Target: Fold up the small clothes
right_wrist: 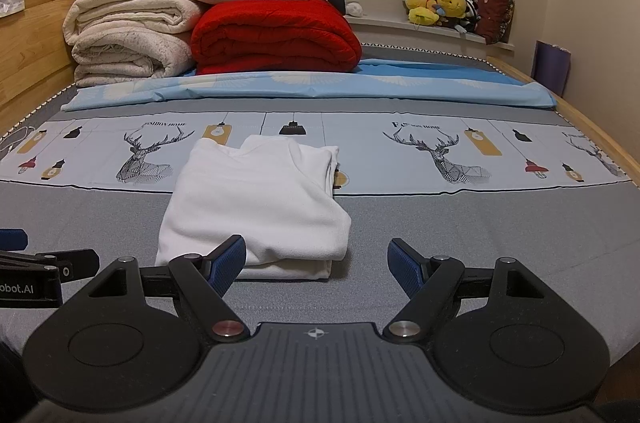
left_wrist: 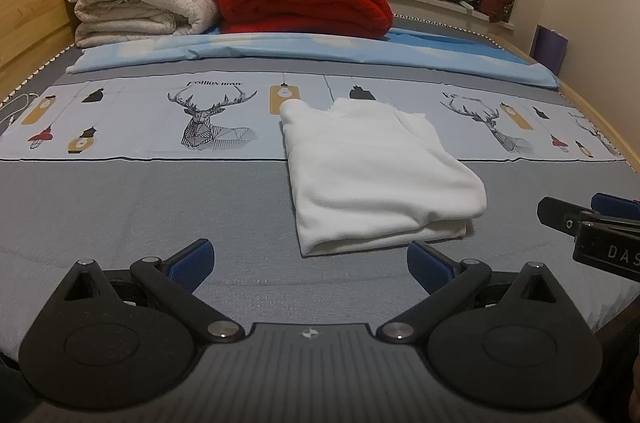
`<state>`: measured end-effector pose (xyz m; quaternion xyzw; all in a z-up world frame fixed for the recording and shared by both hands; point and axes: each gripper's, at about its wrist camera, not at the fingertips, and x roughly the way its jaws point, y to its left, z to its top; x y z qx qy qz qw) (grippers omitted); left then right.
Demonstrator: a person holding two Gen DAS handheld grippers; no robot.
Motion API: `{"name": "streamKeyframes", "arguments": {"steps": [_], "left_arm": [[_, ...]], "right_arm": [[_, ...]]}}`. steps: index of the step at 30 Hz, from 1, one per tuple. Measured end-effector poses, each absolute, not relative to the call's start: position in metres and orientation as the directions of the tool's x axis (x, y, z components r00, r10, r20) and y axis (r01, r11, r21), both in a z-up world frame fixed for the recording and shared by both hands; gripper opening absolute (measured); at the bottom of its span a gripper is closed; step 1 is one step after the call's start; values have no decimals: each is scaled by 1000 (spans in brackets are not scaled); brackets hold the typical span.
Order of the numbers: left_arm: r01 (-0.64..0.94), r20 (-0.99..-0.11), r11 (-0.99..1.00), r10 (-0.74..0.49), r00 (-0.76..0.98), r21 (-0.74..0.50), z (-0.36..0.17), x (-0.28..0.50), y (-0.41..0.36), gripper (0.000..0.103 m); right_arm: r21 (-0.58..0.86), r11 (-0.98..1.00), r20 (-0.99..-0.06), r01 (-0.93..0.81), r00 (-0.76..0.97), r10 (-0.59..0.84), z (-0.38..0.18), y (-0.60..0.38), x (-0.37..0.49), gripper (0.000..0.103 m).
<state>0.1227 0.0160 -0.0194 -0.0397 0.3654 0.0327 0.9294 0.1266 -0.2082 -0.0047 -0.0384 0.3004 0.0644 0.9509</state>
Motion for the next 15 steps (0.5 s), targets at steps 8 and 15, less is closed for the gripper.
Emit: {"name": "streamKeyframes", "arguments": {"steps": [8, 15], "left_arm": [[-86, -680, 995, 28, 732, -51, -19, 121, 15, 103], [-83, -682, 995, 26, 731, -51, -20, 122, 14, 103]], "right_arm": [[-39, 988, -578, -152, 810, 102, -7, -208, 127, 79], [-39, 988, -578, -153, 809, 102, -6, -209, 127, 79]]}}
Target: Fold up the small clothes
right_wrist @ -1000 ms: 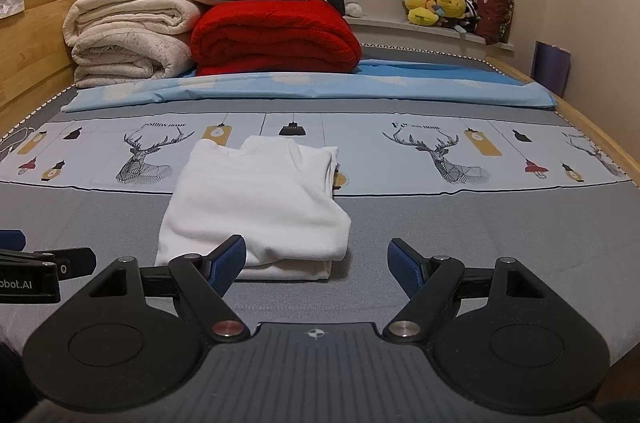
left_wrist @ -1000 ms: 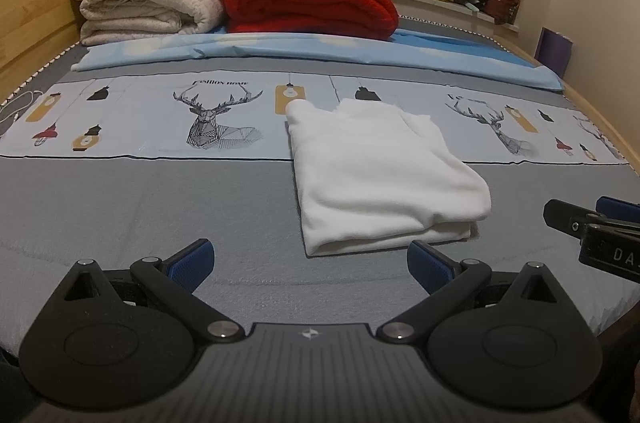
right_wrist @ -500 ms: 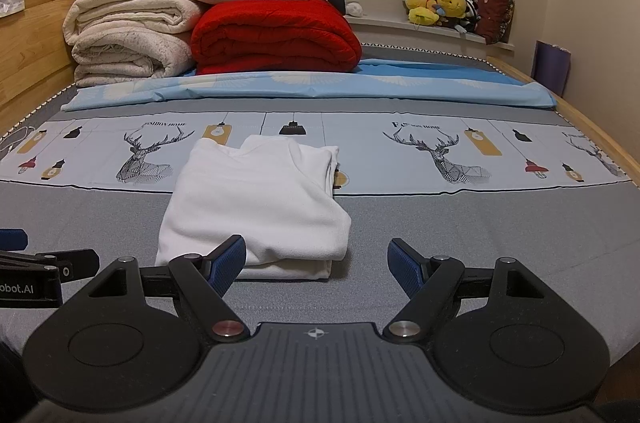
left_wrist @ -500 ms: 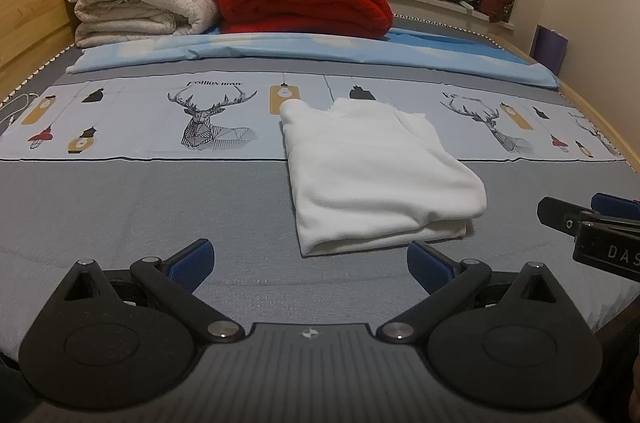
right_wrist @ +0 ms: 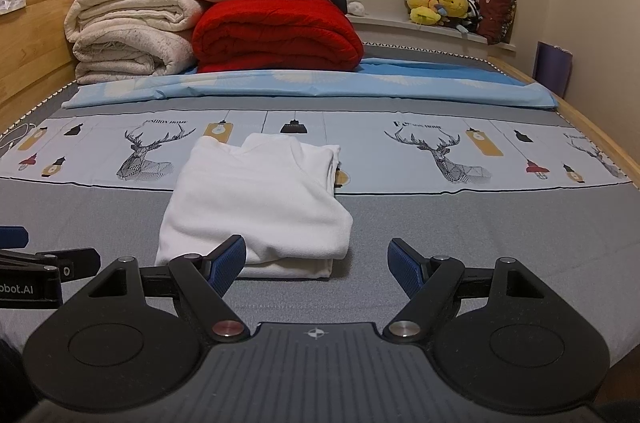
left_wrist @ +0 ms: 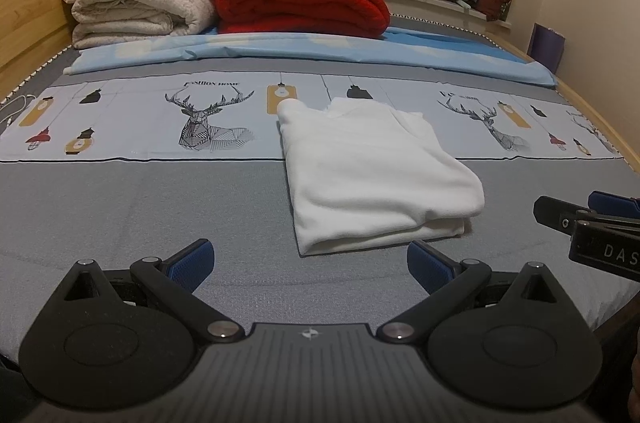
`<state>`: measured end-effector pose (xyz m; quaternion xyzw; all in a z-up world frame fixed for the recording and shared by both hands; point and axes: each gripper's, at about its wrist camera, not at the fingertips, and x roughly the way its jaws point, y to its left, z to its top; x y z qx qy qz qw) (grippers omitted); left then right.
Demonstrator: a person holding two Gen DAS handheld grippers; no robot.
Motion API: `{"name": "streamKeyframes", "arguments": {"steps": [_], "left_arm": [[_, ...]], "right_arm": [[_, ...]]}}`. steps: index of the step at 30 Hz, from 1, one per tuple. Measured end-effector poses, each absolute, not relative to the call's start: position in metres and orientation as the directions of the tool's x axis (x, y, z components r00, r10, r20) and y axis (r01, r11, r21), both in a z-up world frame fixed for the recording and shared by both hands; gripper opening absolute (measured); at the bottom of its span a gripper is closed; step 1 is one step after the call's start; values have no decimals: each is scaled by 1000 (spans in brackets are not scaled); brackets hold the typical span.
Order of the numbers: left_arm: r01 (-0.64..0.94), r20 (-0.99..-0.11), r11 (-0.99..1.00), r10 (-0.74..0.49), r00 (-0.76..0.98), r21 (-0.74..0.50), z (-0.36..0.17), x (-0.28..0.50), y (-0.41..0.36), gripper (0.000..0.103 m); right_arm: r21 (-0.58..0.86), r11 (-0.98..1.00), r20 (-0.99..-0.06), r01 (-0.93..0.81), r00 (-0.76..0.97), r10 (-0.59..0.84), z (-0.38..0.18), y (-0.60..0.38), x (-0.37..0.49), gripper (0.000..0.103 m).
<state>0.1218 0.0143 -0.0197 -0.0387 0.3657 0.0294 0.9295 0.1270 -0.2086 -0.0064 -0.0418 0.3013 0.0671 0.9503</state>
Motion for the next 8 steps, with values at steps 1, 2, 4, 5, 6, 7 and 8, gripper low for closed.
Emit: {"name": "streamKeyframes", "arguments": {"steps": [1, 2, 4, 5, 6, 7, 8], "left_arm": [[-82, -682, 995, 26, 731, -50, -20, 122, 14, 103], [-81, -682, 995, 25, 731, -50, -20, 122, 14, 103], [-74, -680, 996, 21, 733, -50, -20, 122, 15, 103], [-70, -679, 996, 20, 734, -47, -20, 121, 14, 103], [-68, -678, 997, 21, 735, -44, -20, 121, 14, 103], [-68, -678, 997, 22, 734, -42, -21, 121, 13, 103], [-69, -679, 997, 22, 734, -42, -21, 121, 13, 103]], "right_arm": [[-39, 987, -578, -153, 809, 102, -7, -209, 127, 79], [-40, 987, -578, -153, 809, 102, -7, -209, 127, 79], [-39, 988, -579, -152, 809, 102, -7, -208, 127, 79], [-39, 988, -579, -152, 809, 102, -6, -208, 127, 79], [-39, 988, -579, -152, 809, 102, -6, -208, 127, 79], [-39, 987, -579, -153, 809, 102, -6, -209, 127, 79], [-39, 988, -579, -153, 809, 102, -7, -208, 127, 79]]}}
